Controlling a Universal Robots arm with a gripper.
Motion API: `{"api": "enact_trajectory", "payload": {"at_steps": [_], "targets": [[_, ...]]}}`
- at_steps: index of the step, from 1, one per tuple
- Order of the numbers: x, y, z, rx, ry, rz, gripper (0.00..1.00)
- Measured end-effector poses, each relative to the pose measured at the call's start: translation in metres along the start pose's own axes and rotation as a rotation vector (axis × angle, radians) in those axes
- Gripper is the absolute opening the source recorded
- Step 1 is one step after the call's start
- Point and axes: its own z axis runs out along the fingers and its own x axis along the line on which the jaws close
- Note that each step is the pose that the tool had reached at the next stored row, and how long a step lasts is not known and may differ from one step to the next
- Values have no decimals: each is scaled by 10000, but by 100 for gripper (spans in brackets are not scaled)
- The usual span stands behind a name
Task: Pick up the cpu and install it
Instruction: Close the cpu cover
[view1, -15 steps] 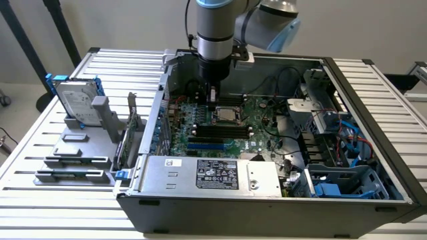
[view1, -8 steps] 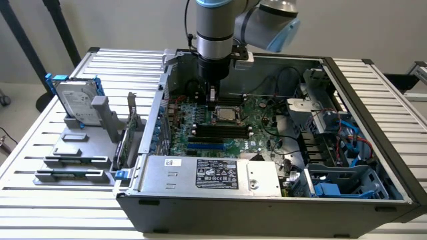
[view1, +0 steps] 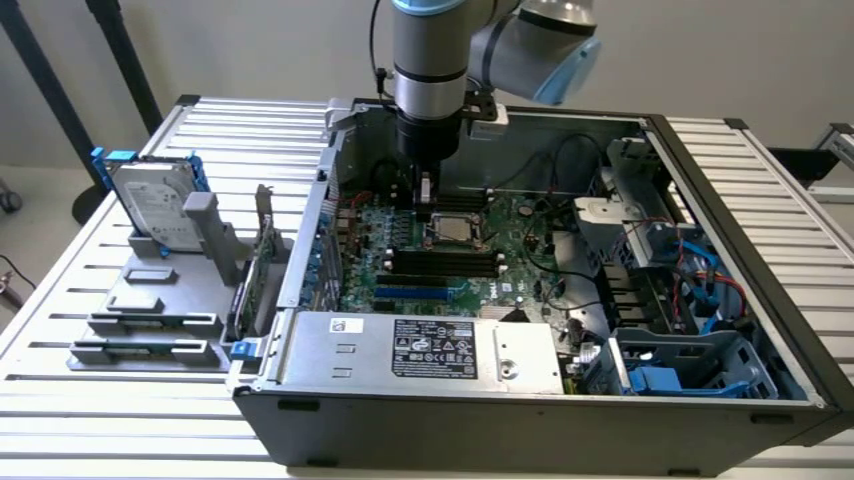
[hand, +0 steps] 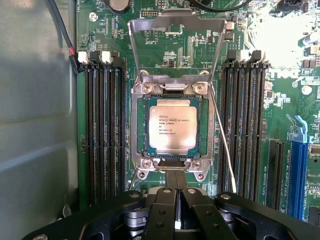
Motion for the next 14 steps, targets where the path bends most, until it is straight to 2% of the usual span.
{"api": "enact_trajectory", "payload": {"at_steps": [2, 3, 7, 10, 14], "targets": [[0, 17, -1, 2, -1, -1, 11], [-1, 51, -1, 5, 10, 2, 11], [-11, 227, -40, 9, 113, 1, 11], [-23, 346, -145, 30, 171, 3, 11], [-42, 492, -306, 78, 209, 7, 11]]}}
